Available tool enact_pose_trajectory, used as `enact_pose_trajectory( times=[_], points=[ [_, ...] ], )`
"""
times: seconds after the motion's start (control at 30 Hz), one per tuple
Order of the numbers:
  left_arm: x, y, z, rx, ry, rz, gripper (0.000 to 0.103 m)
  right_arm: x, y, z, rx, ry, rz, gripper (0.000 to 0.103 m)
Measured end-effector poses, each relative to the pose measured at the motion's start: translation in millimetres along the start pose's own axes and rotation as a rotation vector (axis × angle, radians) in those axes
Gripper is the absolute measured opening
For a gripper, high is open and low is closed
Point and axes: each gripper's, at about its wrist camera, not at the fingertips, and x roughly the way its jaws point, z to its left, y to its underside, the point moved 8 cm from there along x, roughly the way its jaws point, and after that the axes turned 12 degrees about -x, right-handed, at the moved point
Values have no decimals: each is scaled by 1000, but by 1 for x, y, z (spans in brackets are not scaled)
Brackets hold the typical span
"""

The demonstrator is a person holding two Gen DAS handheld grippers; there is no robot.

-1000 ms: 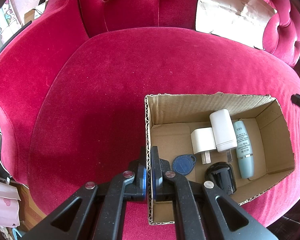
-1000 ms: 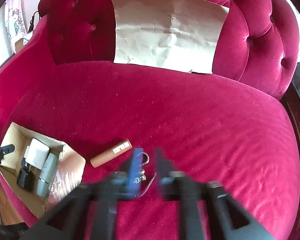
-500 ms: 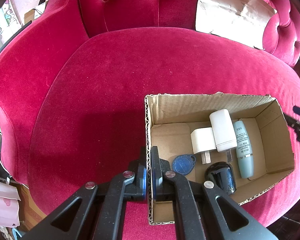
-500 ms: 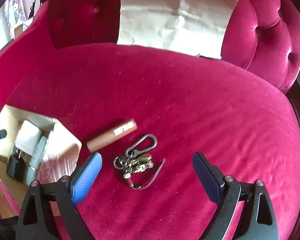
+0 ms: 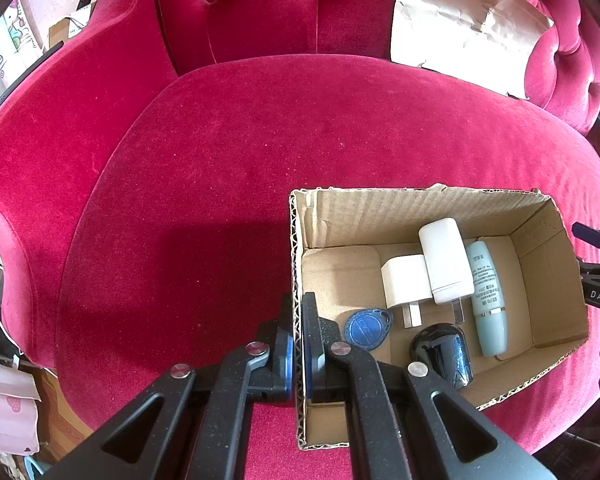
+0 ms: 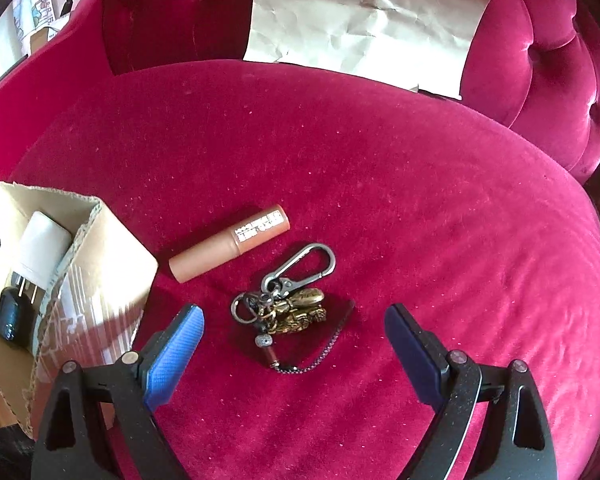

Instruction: Organize rigid objects

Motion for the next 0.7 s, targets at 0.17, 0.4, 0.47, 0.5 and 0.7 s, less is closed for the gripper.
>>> enact_pose_trajectory(
  times=[0.17,0.4,0.47,0.5,0.7],
  points=[
    [0,0,0,1,1,0,3,11,-1,2,2,-11,30,77],
    [0,0,0,-1,0,0,3,6,-1,-1,9,-22,16,15],
    [0,0,0,0,0,-1,3,5,-2,0,1,-9,15,15],
    [0,0,0,0,0,-1,3,4,-2,1,0,-3,14,15],
    [0,-1,1,0,2,0,3,-3,-5,0,7,-3,0,15]
  ],
)
